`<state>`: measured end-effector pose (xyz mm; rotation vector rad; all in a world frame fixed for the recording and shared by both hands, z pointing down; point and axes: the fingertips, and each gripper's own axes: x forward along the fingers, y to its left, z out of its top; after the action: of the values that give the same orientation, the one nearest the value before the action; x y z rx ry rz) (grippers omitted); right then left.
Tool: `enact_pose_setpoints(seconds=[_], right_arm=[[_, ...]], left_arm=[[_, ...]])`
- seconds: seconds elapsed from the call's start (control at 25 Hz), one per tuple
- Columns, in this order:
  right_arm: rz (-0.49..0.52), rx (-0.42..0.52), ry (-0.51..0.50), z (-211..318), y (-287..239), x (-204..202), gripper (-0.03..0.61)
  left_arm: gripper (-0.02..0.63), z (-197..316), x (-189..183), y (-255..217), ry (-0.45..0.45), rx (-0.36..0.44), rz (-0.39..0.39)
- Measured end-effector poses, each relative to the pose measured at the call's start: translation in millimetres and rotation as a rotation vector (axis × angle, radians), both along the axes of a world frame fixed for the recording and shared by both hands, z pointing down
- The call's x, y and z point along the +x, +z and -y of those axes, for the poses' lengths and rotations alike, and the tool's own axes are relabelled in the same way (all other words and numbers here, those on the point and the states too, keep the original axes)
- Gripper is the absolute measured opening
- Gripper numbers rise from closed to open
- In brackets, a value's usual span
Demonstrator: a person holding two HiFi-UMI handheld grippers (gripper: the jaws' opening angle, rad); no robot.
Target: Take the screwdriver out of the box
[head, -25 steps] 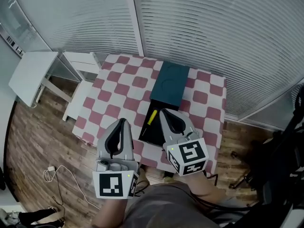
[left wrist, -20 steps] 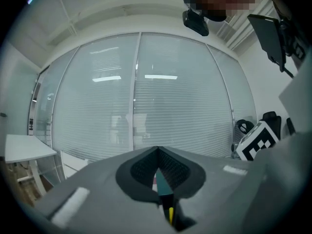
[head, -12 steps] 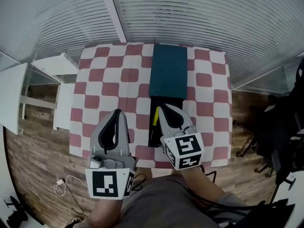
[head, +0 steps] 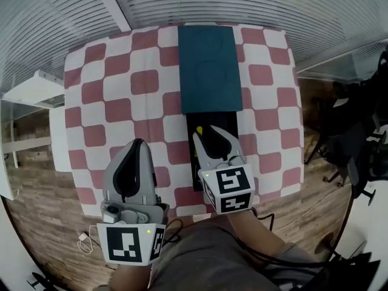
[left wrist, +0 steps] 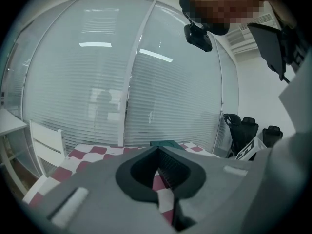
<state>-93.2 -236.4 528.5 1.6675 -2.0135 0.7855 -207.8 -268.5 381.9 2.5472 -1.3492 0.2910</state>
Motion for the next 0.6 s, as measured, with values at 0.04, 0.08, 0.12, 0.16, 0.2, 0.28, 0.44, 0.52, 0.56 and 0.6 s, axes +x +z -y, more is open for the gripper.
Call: enact_pose_setpoints(seconds=[0.04, 0.08, 0.12, 0.16, 0.2, 0.28, 0.44, 0.52, 0.56, 0.6], right_arm=[[-0.004, -0.014, 0.002, -0.1, 4.7, -1.4, 0.14], [-0.01, -0.029, 0.001, -0.2, 9.4, -2.9, 0.146], [-0.018, -0.044, 0.001, -0.2, 13.9, -3.9, 0.151], [-0.029, -0.059, 0.001, -0.2, 17.9, -4.0, 0.15], [-0.042, -0.072, 0.002, -0.3, 21.3, -3.0, 0.151], [-0.06, -0.1, 0.004, -0.7, 28.1, -0.7, 0.16], [-0.091, -0.142, -0.007, -0.8, 37.5, 0.1, 0.156], [-0.102, -0.142, -0.016, -0.7, 38.1, 0.8, 0.137], [-0.103, -0.14, -0.021, -0.8, 38.0, 0.7, 0.116], [-0.104, -0.136, -0.027, -1.1, 37.7, 0.2, 0.098]], left_arm=[[0.002, 1.7, -1.0, 4.2, 0.003, -0.009, -0.004], [0.0, 3.2, -2.2, 7.9, 0.005, -0.017, -0.007], [0.002, 4.4, -3.7, 11.2, 0.006, -0.025, -0.011], [0.0, 5.3, -5.5, 13.9, 0.006, -0.032, -0.013], [0.0, 6.1, -7.4, 16.1, 0.005, -0.038, -0.015], [0.0, 8.2, -11.2, 19.5, 0.002, -0.049, -0.02], [0.0, 12.4, -15.1, 23.6, 0.001, -0.061, -0.033], [0.002, 12.6, -15.2, 24.0, 0.003, -0.062, -0.036], [0.0, 12.2, -15.2, 23.8, 0.003, -0.061, -0.036], [0.0, 11.6, -15.1, 23.4, 0.002, -0.06, -0.036]])
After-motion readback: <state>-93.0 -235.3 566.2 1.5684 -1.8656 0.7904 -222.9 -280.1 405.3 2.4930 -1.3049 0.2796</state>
